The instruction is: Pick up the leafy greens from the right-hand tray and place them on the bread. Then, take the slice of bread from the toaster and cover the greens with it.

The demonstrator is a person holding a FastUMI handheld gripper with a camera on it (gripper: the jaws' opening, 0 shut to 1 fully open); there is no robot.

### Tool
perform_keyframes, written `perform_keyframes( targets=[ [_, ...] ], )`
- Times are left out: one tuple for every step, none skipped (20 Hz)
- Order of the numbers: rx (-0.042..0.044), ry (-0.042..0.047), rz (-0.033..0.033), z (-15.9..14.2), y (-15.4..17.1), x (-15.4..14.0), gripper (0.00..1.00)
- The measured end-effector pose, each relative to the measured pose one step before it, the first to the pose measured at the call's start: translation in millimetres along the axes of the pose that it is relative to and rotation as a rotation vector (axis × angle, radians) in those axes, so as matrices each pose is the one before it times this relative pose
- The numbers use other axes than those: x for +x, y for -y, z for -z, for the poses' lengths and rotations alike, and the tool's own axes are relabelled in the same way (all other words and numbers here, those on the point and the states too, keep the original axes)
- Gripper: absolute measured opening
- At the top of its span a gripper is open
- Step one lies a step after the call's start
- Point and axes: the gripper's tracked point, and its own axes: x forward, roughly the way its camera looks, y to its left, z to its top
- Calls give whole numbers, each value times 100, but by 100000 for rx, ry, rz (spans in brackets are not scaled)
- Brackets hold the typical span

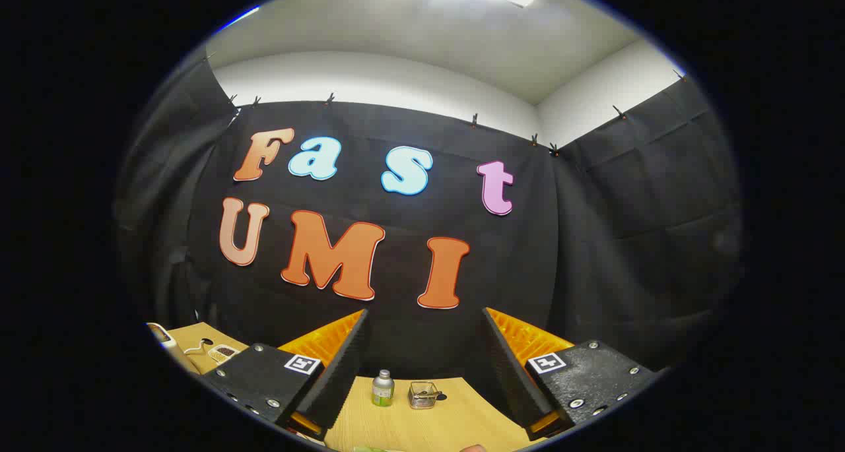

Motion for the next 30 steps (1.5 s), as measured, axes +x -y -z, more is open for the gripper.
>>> perform_keyframes(
  targets=[
    [492, -528, 143, 93, -11, -112, 98],
    [353, -564, 116, 282, 85, -114, 98],
    [7, -821, 100, 225, -69, 110, 98],
    [-221, -542, -92, 122, -26, -104, 98],
    [-219, -76, -234, -30, -95, -61, 98],
    [-359, 283, -49, -142, -61, -50, 98],
    [-462, 198, -239, -40, -44, -37, 98],
    [-435, 431, -277, -124, -78, -146, 98],
    [-331, 443, -341, -110, -14, -106, 98],
    [-196, 575, -332, -248, -47, -170, 98],
    [-184, 354, -154, -172, -34, -82, 98],
    [-207, 223, -168, 88, -71, -87, 98],
    [-179, -238, 67, 133, 59, -7, 98],
    [6, -240, 16, 118, 18, -76, 98],
    [115, -221, -35, 61, 63, -192, 98],
    [32, -513, -202, 243, -77, -5, 98],
    [-112, -647, 211, 324, 77, -74, 98],
    [-92, -943, 56, 398, 131, -45, 98],
    [100, -1009, -188, 400, 16, -130, 98],
    [71, -1144, -124, 484, -16, -70, 98],
    [152, -1121, -93, 618, 76, 2, 98],
    [-207, -1757, -144, 813, 163, -64, 98],
    [-404, -2135, -691, 945, 81, 40, 98],
    [-207, -2159, -1062, 1150, -13, -3, 98],
    [235, -2828, -2156, 1176, -164, 29, 98],
    [558, -3466, -2723, 1563, -350, 185, 98],
    [159, -4431, -3353, 1737, -412, 236, 98],
    [227, -4214, -3080, 2068, -320, 219, 98],
    [169, -4750, -2982, 2019, -342, 436, 98],
    [358, -4550, -3242, 2061, -421, 464, 99]
  ],
)
